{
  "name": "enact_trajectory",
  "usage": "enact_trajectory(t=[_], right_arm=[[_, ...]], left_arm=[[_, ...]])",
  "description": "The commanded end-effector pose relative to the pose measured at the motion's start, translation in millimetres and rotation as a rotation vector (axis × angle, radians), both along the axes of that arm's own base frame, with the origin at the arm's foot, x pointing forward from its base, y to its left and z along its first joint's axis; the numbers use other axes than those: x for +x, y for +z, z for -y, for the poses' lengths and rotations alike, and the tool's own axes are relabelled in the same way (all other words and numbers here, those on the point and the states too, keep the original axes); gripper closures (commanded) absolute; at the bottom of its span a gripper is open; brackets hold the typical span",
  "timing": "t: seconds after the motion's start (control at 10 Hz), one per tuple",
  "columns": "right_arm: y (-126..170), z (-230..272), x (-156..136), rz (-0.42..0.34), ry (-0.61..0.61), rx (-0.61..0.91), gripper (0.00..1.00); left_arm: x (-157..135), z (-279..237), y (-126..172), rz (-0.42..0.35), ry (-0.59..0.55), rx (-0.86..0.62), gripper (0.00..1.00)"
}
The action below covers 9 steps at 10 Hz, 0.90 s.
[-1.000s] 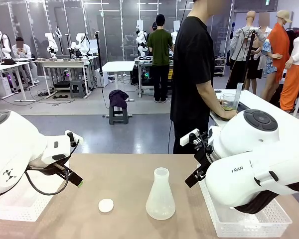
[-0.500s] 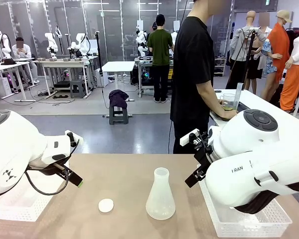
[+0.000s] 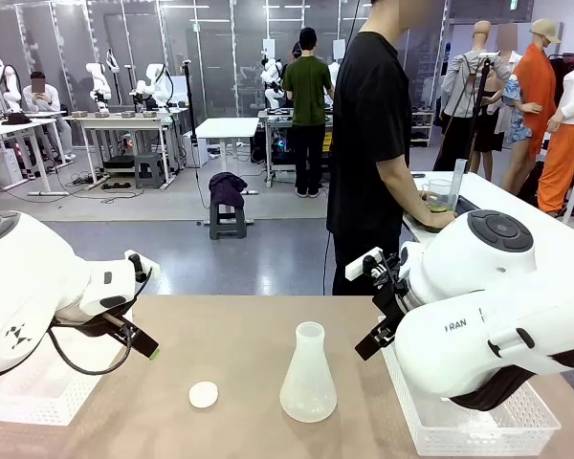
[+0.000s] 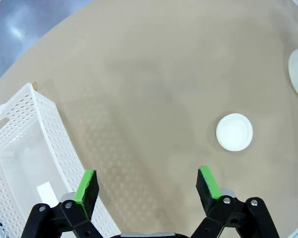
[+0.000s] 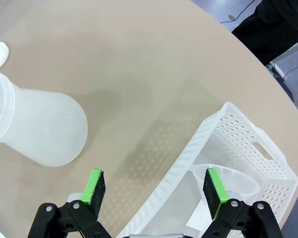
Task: Prepare the solutions needed for the experiment.
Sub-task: Pick up the Plastic Funnel and insert it into the Big flask.
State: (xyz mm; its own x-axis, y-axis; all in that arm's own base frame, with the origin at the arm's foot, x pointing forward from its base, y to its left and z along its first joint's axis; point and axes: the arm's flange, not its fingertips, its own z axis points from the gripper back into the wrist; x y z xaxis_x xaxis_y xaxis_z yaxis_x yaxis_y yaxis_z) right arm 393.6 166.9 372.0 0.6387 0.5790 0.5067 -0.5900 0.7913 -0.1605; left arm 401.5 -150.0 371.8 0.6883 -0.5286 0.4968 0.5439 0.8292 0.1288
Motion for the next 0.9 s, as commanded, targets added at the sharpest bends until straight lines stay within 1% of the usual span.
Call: enact_trajectory(t=[0.0, 0.4, 0.5, 0.6, 0.7, 0.8], right_arm=[[0.0, 0.1, 0.0, -0.001, -0.002, 0.001, 0.0], [0.0, 0.0, 0.0, 0.0, 0.0, 0.0, 0.0], [7.8, 2.9, -3.3, 0.019, 0.003, -0.008, 0.0], [18.4, 6.2, -5.6, 0.029, 0.026, 0.015, 0.0], [29.8, 10.2, -7.7, 0.041, 0.046, 0.063, 0.0], [42.7, 18.0, -7.2, 0.051, 0.051, 0.109, 0.0]], left_arm=[[0.0, 0.0, 0.0, 0.0, 0.0, 0.0, 0.0], [0.0, 0.0, 0.0, 0.0, 0.0, 0.0, 0.0], [-3.7, -2.1, 6.7, 0.003, -0.022, 0.0, 0.0], [-6.6, -3.9, 14.6, 0.0, -0.05, -0.04, 0.0], [-8.5, -6.8, 23.5, 0.001, -0.07, -0.075, 0.0], [-8.1, -11.1, 32.5, -0.016, -0.089, -0.133, 0.0]])
